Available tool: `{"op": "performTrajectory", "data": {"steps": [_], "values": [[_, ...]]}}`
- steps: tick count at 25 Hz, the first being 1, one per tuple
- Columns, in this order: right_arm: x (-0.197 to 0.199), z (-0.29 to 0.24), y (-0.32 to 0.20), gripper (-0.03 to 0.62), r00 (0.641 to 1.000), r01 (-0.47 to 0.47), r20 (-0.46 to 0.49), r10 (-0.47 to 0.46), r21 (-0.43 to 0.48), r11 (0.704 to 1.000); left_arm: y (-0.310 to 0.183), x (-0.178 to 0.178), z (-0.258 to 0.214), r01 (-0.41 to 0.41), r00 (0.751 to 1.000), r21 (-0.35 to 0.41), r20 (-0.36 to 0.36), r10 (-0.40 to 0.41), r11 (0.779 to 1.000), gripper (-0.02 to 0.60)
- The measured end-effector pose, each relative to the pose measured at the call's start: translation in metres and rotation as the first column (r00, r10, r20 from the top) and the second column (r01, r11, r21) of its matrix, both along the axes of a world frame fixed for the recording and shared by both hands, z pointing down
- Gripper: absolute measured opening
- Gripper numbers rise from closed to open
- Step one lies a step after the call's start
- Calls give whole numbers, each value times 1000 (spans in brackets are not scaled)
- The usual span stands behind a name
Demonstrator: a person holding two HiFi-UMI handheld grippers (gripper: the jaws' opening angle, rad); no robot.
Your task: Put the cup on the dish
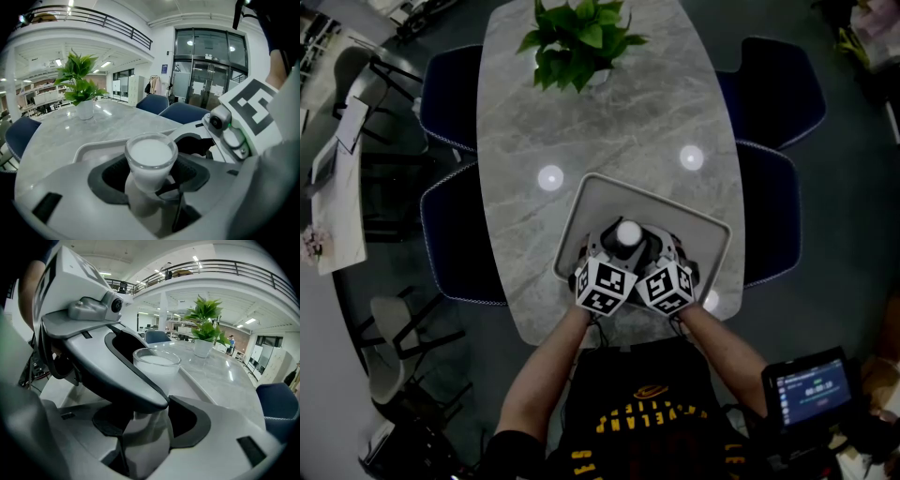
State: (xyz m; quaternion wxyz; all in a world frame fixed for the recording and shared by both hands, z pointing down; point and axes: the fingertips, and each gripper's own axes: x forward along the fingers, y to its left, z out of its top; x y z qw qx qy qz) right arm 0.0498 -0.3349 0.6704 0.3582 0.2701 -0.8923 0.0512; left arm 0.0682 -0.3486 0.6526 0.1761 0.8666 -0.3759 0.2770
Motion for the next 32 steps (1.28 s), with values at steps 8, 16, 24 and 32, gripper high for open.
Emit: {"op": "performTrajectory", "data": {"steps": [8,16,24,32], "values": [[2,3,1,236,1000,-4,28,6,-44,999,-3,-2,4,-16,1000,7,27,16,1000,264],[6,6,1,236,998,-34,56,38,-61,998,-5,-2,8,-3,1000,4,-15,3,1000,264],[8,8,6,236,996,-48,70,52,-60,997,-1,-14,17,42,999,-8,-30,-42,999,285],[18,-4,12,236,987,-118,99,124,-62,991,13,-36,-4,95,995,6,-25,-95,995,285]]}}
